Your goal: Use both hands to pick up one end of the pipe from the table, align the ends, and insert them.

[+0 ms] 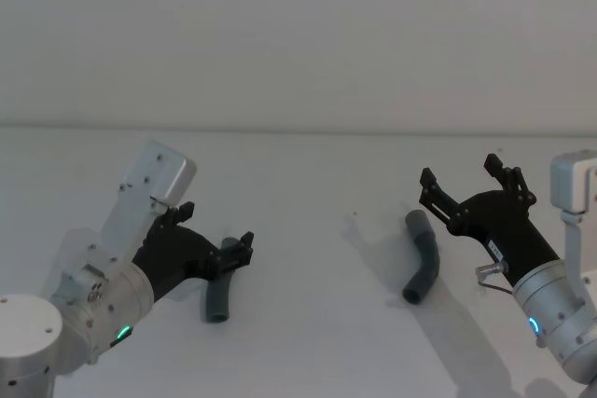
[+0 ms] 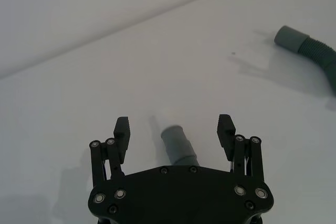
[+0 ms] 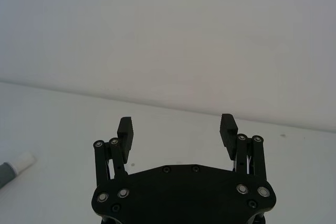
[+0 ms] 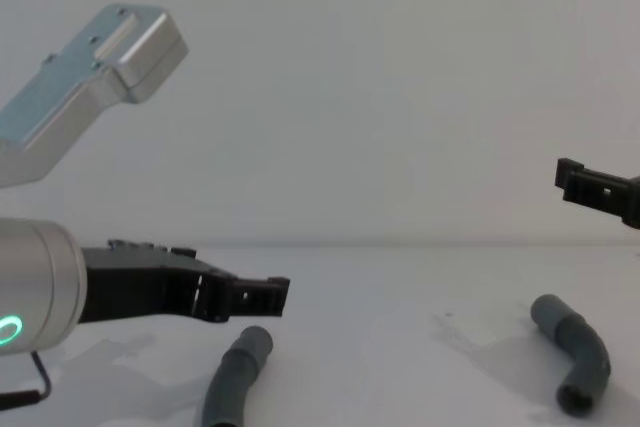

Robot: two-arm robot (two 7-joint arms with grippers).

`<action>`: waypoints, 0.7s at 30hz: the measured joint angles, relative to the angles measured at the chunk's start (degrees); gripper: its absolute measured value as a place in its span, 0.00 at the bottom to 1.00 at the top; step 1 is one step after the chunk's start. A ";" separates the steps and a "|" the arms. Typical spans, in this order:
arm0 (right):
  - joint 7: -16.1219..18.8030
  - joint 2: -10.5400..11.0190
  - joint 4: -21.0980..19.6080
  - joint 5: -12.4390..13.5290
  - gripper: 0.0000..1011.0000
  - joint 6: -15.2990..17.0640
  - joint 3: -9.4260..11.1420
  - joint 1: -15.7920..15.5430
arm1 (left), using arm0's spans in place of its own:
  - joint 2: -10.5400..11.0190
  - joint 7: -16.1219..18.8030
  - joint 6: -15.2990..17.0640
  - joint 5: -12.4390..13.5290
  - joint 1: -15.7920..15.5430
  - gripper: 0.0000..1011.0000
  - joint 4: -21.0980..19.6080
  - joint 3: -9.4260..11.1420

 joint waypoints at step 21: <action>0.00 0.00 0.00 0.00 0.99 0.00 0.00 0.00 | -1.79 0.66 6.68 -0.67 0.74 0.99 -0.88 -0.30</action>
